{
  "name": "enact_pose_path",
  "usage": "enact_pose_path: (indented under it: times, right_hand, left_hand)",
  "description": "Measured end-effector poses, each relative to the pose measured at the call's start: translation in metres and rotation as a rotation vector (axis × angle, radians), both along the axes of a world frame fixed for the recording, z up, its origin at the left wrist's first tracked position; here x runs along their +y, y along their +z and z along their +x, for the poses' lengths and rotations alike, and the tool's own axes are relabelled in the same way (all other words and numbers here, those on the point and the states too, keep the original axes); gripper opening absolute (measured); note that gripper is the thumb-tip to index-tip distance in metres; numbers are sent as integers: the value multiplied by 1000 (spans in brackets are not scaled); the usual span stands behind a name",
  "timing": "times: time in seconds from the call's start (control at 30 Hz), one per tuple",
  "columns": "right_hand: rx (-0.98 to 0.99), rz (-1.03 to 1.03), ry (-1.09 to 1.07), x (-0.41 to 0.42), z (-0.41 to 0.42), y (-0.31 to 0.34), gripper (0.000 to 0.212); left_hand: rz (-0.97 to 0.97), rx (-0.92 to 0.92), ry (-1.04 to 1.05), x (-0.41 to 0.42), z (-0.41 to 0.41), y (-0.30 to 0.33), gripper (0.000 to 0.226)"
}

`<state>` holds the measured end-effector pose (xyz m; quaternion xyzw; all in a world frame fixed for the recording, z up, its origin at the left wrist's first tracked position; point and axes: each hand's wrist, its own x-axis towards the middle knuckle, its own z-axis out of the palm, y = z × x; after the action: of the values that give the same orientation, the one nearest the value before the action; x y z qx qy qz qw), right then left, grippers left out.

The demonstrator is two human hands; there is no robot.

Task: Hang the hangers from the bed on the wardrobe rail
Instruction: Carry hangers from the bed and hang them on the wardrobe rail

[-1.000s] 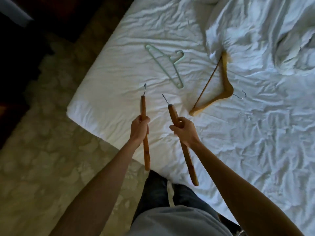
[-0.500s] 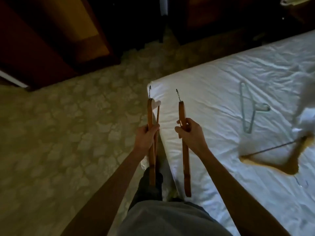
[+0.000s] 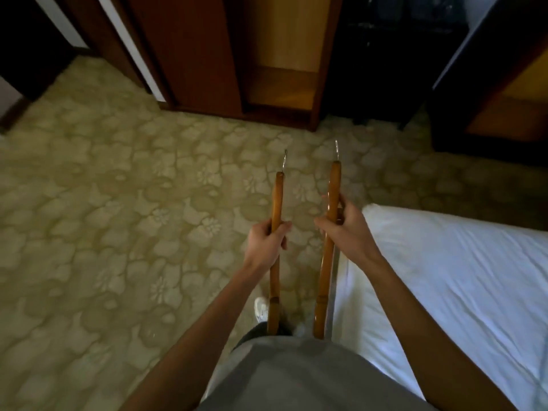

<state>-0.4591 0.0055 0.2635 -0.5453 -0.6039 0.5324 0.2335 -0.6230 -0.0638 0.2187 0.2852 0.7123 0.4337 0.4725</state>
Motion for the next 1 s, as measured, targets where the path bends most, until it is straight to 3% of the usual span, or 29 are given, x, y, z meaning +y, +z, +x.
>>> enact_pose_path:
  times: [0.37, 0.6, 1.0]
  right_hand:
    - [-2, 77, 35, 172, -137, 18, 26]
    - [32, 135, -10, 343, -203, 2, 35]
    - [148, 184, 20, 626, -325, 63, 30]
  left_hand:
    - [105, -20, 21, 169, -134, 20, 23]
    - [183, 19, -62, 347, -199, 24, 32]
    - [298, 62, -31, 626, -306, 92, 29]
